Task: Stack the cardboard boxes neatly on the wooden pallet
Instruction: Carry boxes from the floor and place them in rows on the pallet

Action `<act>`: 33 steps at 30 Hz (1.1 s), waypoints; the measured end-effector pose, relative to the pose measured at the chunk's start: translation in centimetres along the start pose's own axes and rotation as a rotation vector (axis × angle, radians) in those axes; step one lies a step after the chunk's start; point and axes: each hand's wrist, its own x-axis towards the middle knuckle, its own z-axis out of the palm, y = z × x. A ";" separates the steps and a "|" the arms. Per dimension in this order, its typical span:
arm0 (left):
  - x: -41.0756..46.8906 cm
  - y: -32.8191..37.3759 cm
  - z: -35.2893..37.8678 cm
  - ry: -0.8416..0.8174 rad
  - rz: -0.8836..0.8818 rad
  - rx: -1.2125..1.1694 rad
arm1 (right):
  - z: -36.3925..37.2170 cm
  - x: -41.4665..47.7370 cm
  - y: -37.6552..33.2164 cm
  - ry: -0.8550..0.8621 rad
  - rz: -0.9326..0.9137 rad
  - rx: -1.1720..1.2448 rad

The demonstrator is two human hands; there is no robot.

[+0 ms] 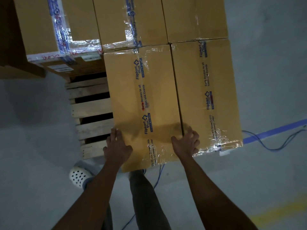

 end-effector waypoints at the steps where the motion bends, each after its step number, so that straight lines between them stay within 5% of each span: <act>1: -0.3 0.0 0.6 0.007 -0.052 -0.110 | 0.1 -0.5 0.9 0.013 0.135 0.073; 5: -2.6 0.5 2.7 -0.125 -0.519 -0.852 | 1.3 -1.8 4.0 -0.065 0.714 0.603; 7: -4.2 0.2 3.6 -0.273 -0.619 -1.077 | 2.1 -2.1 5.2 -0.201 0.798 0.862; 11: -5.8 -1.0 5.1 -0.377 -0.698 -1.249 | 2.9 -2.1 5.1 -0.345 0.693 0.880; 18: -4.5 -0.7 4.9 -0.261 -0.733 -1.429 | 2.8 -1.6 4.8 -0.357 0.635 0.876; 33: -4.4 -1.3 5.2 -0.283 -0.694 -1.388 | 3.8 -1.8 5.5 -0.309 0.546 0.867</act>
